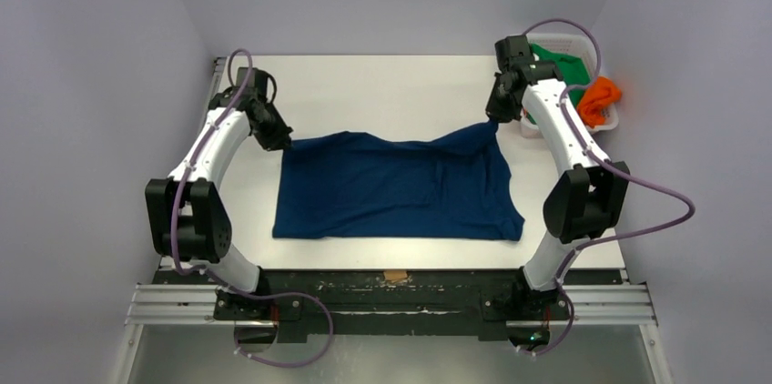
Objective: Fold and stack the t-shirts
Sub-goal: Fold the other side of the tshirt into a rectangle
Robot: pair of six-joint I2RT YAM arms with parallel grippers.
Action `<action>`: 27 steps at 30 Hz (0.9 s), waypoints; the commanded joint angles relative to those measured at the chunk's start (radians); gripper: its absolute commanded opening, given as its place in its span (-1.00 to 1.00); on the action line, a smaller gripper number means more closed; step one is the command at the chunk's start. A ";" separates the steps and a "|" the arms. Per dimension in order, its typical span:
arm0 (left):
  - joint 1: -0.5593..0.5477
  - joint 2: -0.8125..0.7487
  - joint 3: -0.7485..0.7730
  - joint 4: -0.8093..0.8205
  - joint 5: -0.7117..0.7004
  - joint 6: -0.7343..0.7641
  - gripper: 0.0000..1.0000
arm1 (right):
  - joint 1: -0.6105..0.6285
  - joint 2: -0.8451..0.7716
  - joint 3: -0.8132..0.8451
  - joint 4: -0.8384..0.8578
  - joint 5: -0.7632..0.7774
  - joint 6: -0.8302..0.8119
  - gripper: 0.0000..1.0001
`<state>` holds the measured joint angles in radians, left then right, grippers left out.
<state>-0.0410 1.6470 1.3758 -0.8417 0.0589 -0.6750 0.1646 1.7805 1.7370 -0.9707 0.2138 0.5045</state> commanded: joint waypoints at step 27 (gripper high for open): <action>-0.001 -0.308 -0.431 0.065 -0.165 -0.080 -1.00 | -0.001 -0.267 -0.496 -0.266 0.021 0.062 -0.95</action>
<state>-0.0418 1.3476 0.9684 -0.8036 -0.0624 -0.7315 0.1642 1.5589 1.3735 -1.2633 0.2192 0.5129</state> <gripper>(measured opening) 0.012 0.020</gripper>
